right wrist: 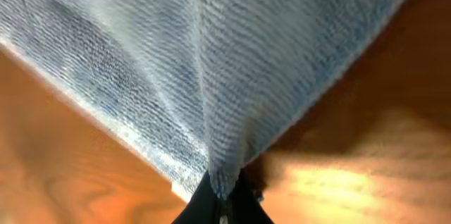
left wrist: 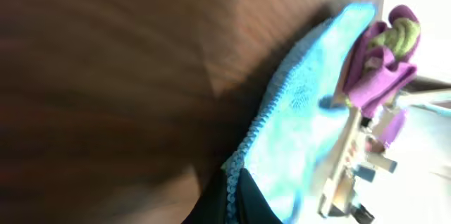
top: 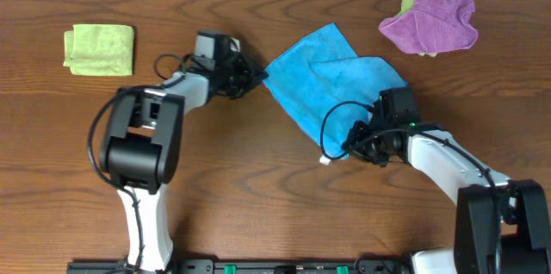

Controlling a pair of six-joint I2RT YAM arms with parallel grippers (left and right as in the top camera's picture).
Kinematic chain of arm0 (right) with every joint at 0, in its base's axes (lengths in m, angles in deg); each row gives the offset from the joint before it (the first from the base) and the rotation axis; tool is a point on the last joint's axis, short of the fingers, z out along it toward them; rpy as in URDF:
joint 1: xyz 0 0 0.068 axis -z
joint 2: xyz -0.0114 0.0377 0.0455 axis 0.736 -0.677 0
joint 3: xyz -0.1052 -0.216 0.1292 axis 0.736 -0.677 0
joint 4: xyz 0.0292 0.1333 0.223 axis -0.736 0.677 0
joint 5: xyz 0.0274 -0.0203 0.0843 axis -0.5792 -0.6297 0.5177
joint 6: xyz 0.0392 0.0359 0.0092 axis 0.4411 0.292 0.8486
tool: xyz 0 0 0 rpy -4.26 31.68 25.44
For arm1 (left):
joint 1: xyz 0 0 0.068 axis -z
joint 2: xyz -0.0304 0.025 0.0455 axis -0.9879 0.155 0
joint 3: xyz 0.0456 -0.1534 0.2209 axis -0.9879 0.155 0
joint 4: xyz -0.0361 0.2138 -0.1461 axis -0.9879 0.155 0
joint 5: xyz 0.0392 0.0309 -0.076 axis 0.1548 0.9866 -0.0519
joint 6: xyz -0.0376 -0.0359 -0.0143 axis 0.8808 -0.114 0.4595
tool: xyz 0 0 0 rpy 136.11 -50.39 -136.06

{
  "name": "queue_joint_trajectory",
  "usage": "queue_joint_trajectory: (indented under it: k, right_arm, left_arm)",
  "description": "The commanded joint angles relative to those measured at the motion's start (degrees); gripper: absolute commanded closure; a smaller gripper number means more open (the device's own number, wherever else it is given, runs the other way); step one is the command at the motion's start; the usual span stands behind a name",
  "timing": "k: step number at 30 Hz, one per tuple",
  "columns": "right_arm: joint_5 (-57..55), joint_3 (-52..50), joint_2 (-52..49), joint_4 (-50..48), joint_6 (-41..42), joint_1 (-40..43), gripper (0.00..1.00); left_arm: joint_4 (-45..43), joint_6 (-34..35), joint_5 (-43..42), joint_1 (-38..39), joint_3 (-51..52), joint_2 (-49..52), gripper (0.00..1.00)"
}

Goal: Fold the cloth

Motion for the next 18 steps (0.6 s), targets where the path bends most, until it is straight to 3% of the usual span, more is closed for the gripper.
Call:
queue_joint_trajectory:
  k: [1, 10, 18]
  right_arm:
    - [0.15, 0.42, 1.18, 2.69, -0.87, 0.0, 0.99]
    - [0.66, 0.59, 2.05, 5.11, -0.63, -0.02, 0.99]
    - [-4.98, 3.69, 2.19, 16.9, -5.03, 0.02, 0.99]
  left_arm:
    - [3.37, -5.55, -3.67, -3.48, 0.11, -1.55, 0.94]
    - [24.72, -18.97, -3.48, -2.36, 0.11, -5.11, 0.94]
    - [41.0, -28.37, -1.31, -1.55, 0.11, -6.38, 0.94]
